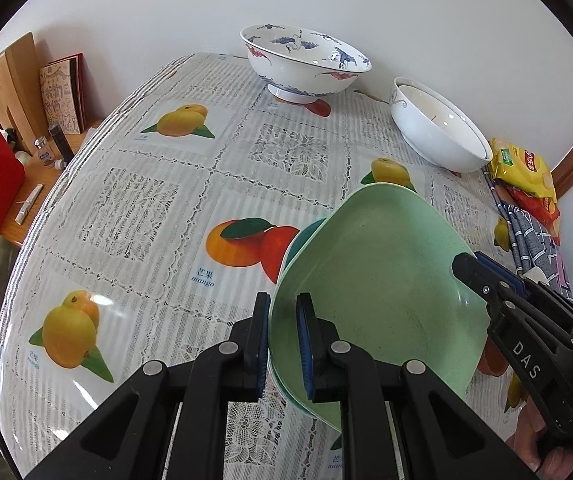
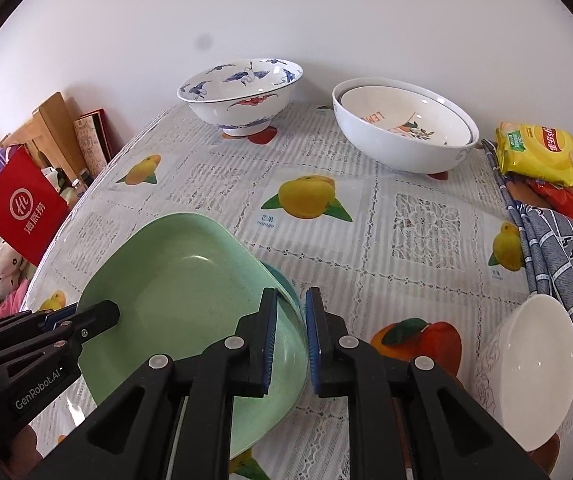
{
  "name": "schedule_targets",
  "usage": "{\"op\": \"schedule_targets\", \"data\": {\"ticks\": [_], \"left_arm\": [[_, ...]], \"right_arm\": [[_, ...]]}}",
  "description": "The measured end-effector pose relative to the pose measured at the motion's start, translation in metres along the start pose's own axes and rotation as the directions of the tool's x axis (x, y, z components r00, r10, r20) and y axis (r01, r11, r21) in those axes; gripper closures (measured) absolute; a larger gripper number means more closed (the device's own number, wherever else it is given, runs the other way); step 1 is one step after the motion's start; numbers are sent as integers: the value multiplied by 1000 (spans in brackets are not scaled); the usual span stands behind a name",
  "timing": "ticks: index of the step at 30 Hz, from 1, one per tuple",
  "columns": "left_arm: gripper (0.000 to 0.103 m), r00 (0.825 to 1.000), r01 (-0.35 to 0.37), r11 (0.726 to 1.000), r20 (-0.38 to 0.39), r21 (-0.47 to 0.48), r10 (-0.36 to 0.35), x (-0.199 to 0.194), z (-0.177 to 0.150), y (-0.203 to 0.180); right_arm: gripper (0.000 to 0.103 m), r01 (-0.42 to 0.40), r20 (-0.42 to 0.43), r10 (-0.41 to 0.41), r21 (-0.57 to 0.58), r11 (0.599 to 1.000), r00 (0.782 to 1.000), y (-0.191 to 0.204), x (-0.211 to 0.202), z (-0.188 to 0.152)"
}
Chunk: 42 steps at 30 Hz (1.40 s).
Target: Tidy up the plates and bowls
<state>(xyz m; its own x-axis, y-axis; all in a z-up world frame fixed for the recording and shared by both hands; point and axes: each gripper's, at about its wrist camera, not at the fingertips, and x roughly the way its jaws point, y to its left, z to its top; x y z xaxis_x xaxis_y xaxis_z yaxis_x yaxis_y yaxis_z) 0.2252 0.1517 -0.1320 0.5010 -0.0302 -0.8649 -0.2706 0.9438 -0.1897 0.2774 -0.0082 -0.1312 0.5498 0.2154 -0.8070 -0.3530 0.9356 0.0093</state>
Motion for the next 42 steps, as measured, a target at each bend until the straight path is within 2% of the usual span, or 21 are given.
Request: {"op": "schedule_targets", "data": {"ticks": [8, 13, 14, 18, 25, 28, 29, 31, 34, 40, 42], "left_arm": [[90, 1000, 7, 1000, -15, -4, -7, 8, 0, 0], [90, 999, 14, 1000, -50, -10, -14, 13, -4, 4], [90, 999, 13, 1000, -51, -7, -13, 13, -5, 5], [90, 999, 11, 1000, -51, 14, -10, 9, -10, 4], [87, 998, 25, 999, -58, 33, -23, 1, -21, 2], [85, 997, 37, 998, -74, 44, -34, -1, -25, 1], [80, 996, 41, 998, -83, 47, -37, -2, -26, 1], [73, 996, 18, 998, -84, 58, -13, -6, -28, 1], [72, 998, -9, 997, -62, 81, 14, -14, -30, 1], [72, 999, -16, 996, -31, 86, 19, -37, -31, -1], [69, 1000, -1, 996, -18, 84, 3, -45, -32, -6]], "right_arm": [[86, -12, -11, 12, -37, 999, 1000, -2, 19, 7], [84, -12, -1, 12, -63, 998, 1000, 3, 21, 7], [82, -16, 7, 16, -57, 998, 1000, 2, 18, 7], [64, -11, 44, 13, -35, 999, 999, -3, 1, 2], [66, -12, 26, 12, -1, 1000, 1000, -6, -14, -19], [76, -10, -8, 10, 2, 1000, 1000, -3, -9, -25], [77, -9, -16, 9, 2, 1000, 1000, -2, -8, -28], [77, -16, -16, 16, 10, 1000, 1000, -1, -11, -32], [77, -20, -4, 20, 21, 1000, 1000, -1, -22, -39], [75, -6, 48, 3, 67, 998, 999, -11, -57, -55], [70, -4, 63, -1, 85, 996, 998, -18, -71, -60]]}}
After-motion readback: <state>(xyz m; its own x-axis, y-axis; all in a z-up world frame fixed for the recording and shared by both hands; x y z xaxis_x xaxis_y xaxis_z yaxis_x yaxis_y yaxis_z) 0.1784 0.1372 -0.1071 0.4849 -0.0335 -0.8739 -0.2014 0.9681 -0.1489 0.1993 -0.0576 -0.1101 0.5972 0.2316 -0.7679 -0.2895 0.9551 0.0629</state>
